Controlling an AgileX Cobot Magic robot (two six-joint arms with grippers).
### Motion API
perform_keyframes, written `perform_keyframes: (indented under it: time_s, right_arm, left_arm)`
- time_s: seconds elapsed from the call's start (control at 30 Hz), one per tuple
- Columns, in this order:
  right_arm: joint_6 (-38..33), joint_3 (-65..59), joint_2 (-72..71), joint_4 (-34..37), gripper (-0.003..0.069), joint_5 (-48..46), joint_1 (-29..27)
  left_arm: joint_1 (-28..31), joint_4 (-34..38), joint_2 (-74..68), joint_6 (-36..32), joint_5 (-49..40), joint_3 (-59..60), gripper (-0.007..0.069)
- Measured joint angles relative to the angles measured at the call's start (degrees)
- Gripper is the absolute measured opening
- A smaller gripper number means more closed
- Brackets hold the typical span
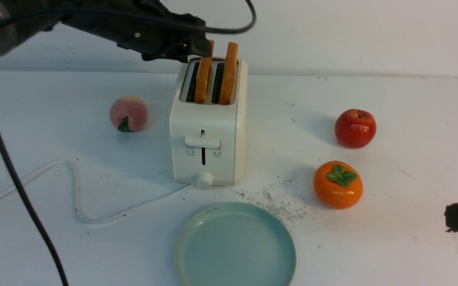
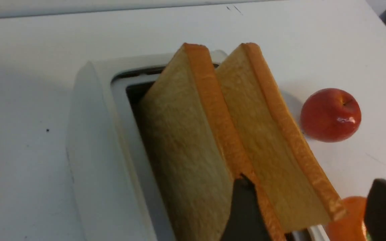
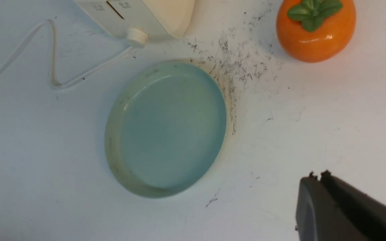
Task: Take toasted bread from bread machine on white table place on plate.
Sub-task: 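Reach for a toast slice standing in the toaster with the left gripper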
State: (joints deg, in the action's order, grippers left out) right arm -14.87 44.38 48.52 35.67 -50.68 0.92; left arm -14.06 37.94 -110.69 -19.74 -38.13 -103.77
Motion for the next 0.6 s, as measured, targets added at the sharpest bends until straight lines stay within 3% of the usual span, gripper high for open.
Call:
perform_keyframes:
  time_s: [0.1,0.33,0.5,0.6]
  right_arm:
    - [0.0,0.0,0.0,0.4,0.0021,0.0,0.0]
    - [0.0,0.0,0.0,1.3,0.0027,0.0,0.0]
    - [0.0,0.0,0.0,1.5,0.0034,0.0,0.0]
    - [0.0,0.0,0.0,1.6,0.0036,-0.1,0.0]
  left_arm:
    - [-1.4,-0.9,-2.1,-0.6,2.9,-0.1,0.0504]
    - [-1.3,-2.0,-3.8,-0.6,6.7,-0.1,0.0479]
    - [-1.3,-2.1,-4.9,-0.6,7.0,-0.1,0.0401]
    - [-1.3,-2.2,-5.8,-0.5,7.0,-0.2,0.0307]
